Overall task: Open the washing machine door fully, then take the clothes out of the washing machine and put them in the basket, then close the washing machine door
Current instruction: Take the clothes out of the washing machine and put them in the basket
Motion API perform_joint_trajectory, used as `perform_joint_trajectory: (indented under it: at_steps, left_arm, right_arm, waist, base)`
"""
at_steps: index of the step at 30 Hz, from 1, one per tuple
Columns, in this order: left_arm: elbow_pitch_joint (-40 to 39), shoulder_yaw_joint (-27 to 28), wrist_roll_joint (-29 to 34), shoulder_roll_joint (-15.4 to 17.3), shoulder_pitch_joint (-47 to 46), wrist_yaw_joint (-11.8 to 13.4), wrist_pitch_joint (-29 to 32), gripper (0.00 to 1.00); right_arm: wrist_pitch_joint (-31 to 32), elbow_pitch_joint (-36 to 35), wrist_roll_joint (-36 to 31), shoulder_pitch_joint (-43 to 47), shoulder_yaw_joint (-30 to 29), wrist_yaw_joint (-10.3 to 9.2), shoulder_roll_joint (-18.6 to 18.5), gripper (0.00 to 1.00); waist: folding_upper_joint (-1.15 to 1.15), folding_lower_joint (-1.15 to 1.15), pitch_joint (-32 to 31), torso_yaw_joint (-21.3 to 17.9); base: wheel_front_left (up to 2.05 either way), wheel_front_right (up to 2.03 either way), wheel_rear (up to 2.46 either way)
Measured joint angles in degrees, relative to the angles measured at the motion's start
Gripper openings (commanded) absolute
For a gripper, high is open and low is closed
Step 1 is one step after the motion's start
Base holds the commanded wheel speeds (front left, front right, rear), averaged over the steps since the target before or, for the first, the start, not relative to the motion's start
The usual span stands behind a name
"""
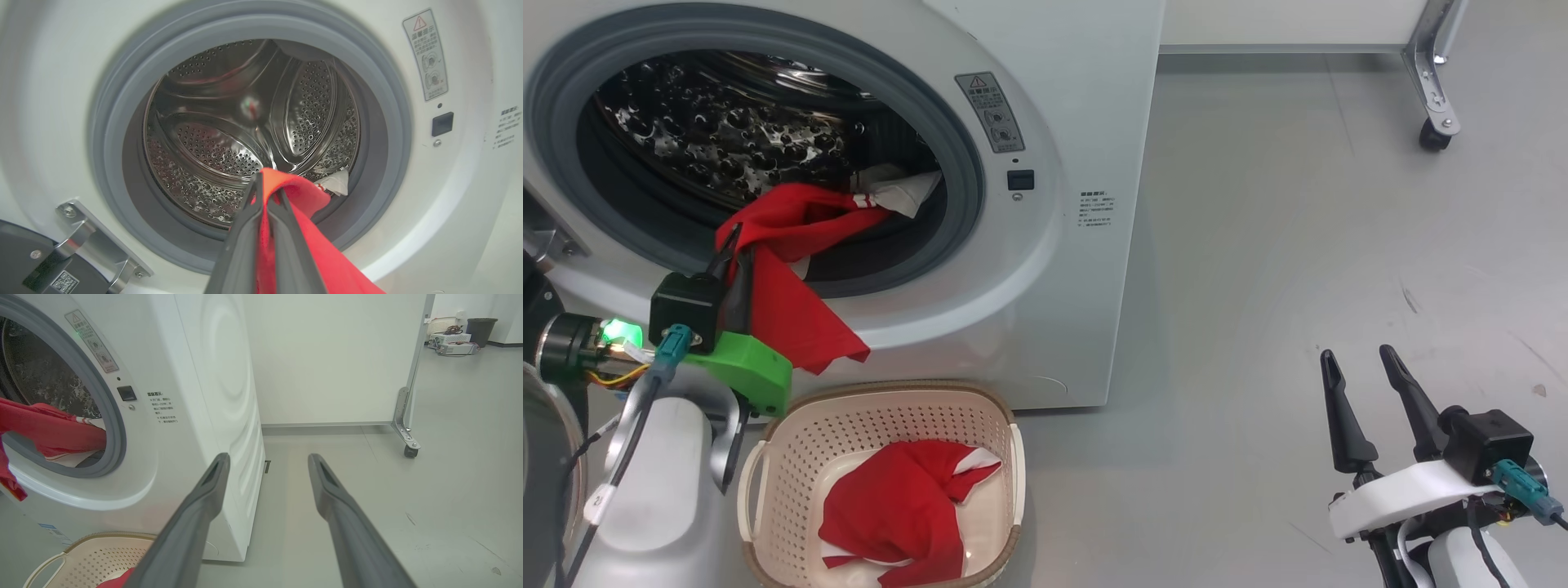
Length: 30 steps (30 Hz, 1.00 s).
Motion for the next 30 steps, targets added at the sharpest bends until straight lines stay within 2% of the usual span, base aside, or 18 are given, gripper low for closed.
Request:
perform_joint_trajectory:
  at_steps: [7,13,25,30]
  left_arm:
    - [-10.04,0.04,0.07,0.22,4.07,0.16,-0.01,0.00]
    - [-17.93,1.63,0.07,0.82,8.76,2.13,-0.01,0.00]
    - [-35.63,3.14,1.52,1.44,11.86,5.33,-0.04,0.00]
    - [-35.66,2.41,1.51,1.42,14.96,5.26,-0.33,0.00]
  right_arm:
    - [0.00,-0.16,-0.04,0.77,-0.08,0.00,-0.01,1.00]
    - [0.00,-0.41,-0.42,1.18,0.47,0.00,0.02,1.00]
    - [0.00,-1.01,-0.42,1.39,0.62,0.00,0.01,1.00]
    - [0.00,-1.07,-0.42,1.39,0.74,0.00,0.00,1.00]
  waist:
    - [0.00,0.00,-1.21,1.10]
    - [0.00,0.00,-1.73,1.44]
    - [0.00,0.00,-1.38,1.63]
    - [0.00,0.00,-0.96,1.59]
  base:
    - [0.00,0.00,0.00]
    - [0.00,0.00,0.00]
    - [0.00,0.00,0.00]
    - [0.00,0.00,0.00]
